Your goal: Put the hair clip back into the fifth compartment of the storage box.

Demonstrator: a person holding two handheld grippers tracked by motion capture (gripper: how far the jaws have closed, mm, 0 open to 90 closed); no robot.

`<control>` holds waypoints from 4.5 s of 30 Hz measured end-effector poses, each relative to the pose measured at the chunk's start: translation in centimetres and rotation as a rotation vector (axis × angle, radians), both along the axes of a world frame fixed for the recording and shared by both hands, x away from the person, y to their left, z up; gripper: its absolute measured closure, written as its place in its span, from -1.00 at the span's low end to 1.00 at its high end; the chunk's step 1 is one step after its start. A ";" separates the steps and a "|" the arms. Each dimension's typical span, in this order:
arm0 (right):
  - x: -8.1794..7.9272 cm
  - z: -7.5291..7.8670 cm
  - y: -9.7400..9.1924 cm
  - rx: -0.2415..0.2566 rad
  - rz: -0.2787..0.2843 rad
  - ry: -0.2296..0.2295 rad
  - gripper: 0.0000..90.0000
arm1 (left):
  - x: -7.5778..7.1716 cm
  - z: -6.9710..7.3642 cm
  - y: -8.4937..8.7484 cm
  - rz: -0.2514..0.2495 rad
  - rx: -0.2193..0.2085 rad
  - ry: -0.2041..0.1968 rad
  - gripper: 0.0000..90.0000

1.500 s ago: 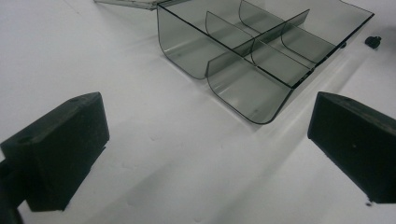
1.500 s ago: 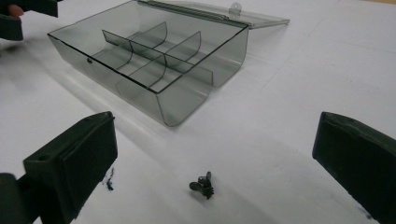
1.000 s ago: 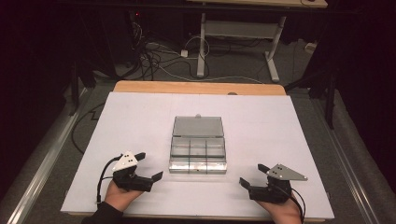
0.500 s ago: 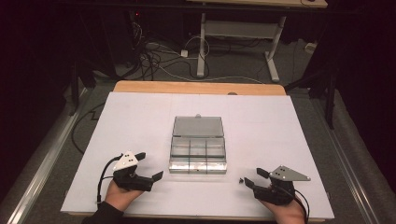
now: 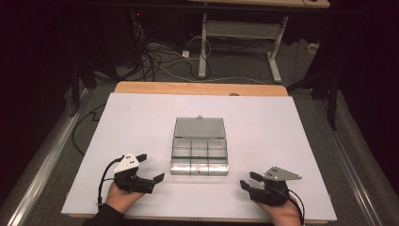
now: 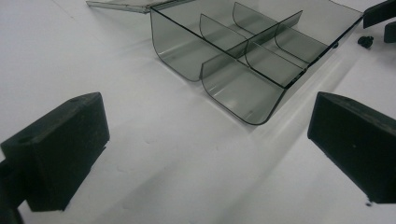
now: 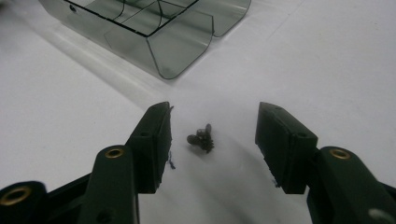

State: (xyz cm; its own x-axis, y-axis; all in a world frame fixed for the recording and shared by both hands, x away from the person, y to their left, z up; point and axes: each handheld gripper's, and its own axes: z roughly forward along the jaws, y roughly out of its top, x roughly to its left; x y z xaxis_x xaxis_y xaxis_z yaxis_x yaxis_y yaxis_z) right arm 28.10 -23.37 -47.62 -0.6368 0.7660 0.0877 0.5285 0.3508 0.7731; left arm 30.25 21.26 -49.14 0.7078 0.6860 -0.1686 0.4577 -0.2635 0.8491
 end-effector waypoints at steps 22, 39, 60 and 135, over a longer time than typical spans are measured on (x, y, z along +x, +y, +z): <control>0.2 -0.4 2.0 -0.143 0.014 -0.010 0.52 | 0.0 0.0 -0.1 0.000 0.012 0.002 -1.00; 0.5 -0.4 1.9 -0.130 0.024 0.001 0.72 | 0.1 0.0 0.0 -0.016 0.001 0.003 -1.00; 0.4 -0.3 1.4 -0.088 0.020 0.006 0.73 | -0.1 0.0 -0.2 -0.011 0.010 -0.012 -1.00; -0.9 -0.2 8.1 -0.002 0.228 0.008 0.73 | 0.0 0.0 -0.2 -0.020 0.012 -0.007 -1.00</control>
State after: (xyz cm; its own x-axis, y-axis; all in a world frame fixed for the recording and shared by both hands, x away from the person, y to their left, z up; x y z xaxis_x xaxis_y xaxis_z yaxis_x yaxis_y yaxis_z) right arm 27.15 -15.25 -47.82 -0.7930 0.6022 0.0923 0.4415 0.4636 0.7683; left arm 30.23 21.09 -49.17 0.7222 0.6740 -0.1554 0.4464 -0.2826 0.8490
